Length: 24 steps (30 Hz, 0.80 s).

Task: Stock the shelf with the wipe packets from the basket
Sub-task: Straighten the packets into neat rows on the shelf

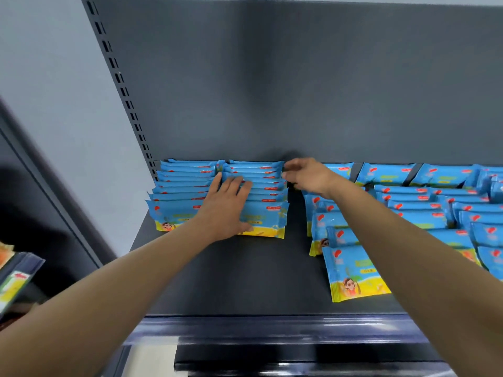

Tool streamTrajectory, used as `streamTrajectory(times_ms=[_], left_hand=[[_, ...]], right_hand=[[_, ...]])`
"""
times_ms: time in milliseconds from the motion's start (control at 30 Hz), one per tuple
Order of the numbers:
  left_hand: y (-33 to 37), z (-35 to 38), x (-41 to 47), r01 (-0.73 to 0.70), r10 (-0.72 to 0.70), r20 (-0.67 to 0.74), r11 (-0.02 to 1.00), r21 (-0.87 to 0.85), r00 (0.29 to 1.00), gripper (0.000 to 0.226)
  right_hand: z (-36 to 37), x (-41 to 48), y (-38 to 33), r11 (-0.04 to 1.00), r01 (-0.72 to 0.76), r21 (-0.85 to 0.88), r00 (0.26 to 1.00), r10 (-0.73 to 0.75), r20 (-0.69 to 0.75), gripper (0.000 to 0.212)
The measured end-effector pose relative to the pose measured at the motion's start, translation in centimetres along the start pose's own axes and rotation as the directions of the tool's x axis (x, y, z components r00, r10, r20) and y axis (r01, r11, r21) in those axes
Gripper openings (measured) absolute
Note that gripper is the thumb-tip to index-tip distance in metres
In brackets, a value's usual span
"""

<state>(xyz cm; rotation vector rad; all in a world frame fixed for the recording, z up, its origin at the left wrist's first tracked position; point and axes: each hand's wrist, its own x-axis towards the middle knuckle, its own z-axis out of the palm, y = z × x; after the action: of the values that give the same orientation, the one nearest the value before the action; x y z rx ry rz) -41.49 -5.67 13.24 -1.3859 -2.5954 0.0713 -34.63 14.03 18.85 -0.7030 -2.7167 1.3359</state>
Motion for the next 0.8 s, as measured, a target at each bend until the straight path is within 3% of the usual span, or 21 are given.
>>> streamTrajectory(times_ms=[67,200,333,433,500,633,800], left_hand=[[0.0,-0.1,0.1,0.002,-0.003,0.021,1.000,0.015,1.000,0.101],[0.9,-0.7,0.3,-0.017,0.016,-0.018,0.999,-0.034,1.000,0.098],[4.2,-2.5,2.6,-0.119,0.069,-0.186,0.954,-0.277,0.980,0.072],[7.9,-3.4,4.1,-0.210,0.137,-0.208,0.897,-0.389,0.969,0.060],[10.5,-3.2,4.4,-0.266,0.219,-0.158,0.870,-0.416,0.963,0.067],[14.7,-2.0,3.7,-0.315,0.350,0.052,0.891,-0.327,0.935,0.108],[16.3,-1.3,3.8,-0.290,0.328,0.120,0.921,-0.259,0.937,0.118]], right_hand=[[0.1,0.8,0.0,1.000,0.015,-0.024,1.000,-0.015,0.021,0.041],[-2.3,1.9,0.2,0.990,0.065,-0.129,0.987,-0.082,-0.138,0.030],[-5.9,1.8,1.7,0.946,0.009,-0.323,0.992,-0.048,-0.113,0.035],[-7.6,0.7,3.5,0.885,-0.018,-0.466,0.998,-0.008,-0.054,0.042],[-8.4,0.1,4.7,0.858,-0.030,-0.513,0.999,0.037,0.004,0.046],[-9.3,-0.4,6.8,0.819,-0.050,-0.571,0.988,0.123,0.089,0.046],[-9.0,-0.1,8.1,0.809,-0.037,-0.587,0.972,0.166,0.167,0.044]])
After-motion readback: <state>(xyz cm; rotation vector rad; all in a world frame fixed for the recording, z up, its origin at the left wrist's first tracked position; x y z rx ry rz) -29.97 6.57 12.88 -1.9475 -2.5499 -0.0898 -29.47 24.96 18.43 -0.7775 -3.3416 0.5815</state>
